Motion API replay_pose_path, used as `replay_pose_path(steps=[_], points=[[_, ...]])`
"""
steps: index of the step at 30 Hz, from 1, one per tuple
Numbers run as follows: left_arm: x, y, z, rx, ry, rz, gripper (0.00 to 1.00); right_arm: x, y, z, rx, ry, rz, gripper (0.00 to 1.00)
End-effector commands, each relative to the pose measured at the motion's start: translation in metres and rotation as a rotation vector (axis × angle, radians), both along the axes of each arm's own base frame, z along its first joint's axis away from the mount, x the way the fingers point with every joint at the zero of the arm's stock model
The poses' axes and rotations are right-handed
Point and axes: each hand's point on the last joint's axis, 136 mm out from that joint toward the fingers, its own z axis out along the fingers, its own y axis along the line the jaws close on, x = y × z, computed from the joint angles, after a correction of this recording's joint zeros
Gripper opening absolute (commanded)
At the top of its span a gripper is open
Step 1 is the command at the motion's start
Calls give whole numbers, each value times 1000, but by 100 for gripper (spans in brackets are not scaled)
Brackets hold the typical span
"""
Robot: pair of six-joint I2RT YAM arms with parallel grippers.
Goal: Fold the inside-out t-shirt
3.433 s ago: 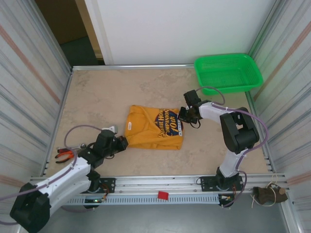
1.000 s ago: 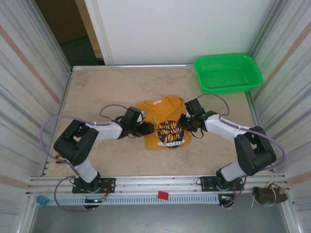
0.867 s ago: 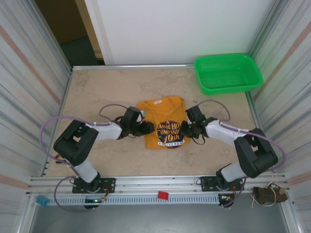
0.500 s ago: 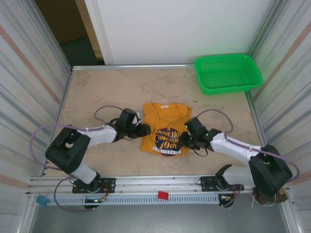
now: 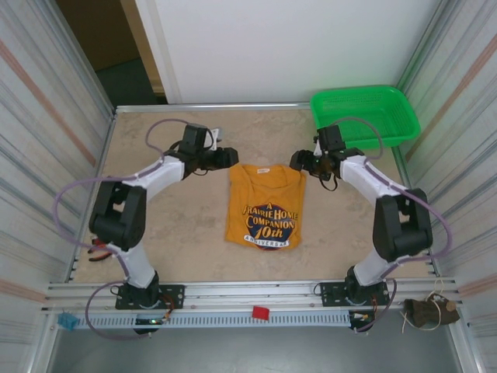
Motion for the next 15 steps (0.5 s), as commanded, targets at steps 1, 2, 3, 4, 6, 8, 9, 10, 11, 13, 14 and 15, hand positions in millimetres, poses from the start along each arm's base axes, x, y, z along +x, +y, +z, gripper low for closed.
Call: replay_pose_path(steps=[1,2,3,4,6,8,9,10,11,13,14,15], points=[[-8,-5,-20,73,26,-124,51,-2,0,-22,-38,59,56,80],[-5,-6,-22,82,16,-135,52,-1,1,-28,-32,71,55,80],[-3,-8,-25,87,15,-143,52,-1,3,-34,-27,82,56,81],[-1,-8,-29,94,23,-148,52,-1,3,-38,-28,91,57,81],[2,-9,-38,103,44,-156,54,1,4,-47,-31,104,56,81],[4,-12,-44,94,46,-159,55,3,7,-52,-26,109,59,82],[5,-13,-46,85,49,-160,55,5,8,-55,-21,116,59,82],[5,-16,-49,77,58,-162,57,5,10,-58,-21,123,62,82],[4,-18,-52,72,67,-167,57,6,12,-61,-19,130,64,82],[2,-23,-57,71,75,-179,57,7,17,-68,-11,145,69,82],[-1,-26,-59,74,78,-189,57,8,20,-70,-2,147,74,82],[-3,-28,-62,76,85,-194,57,8,23,-72,5,150,78,82]])
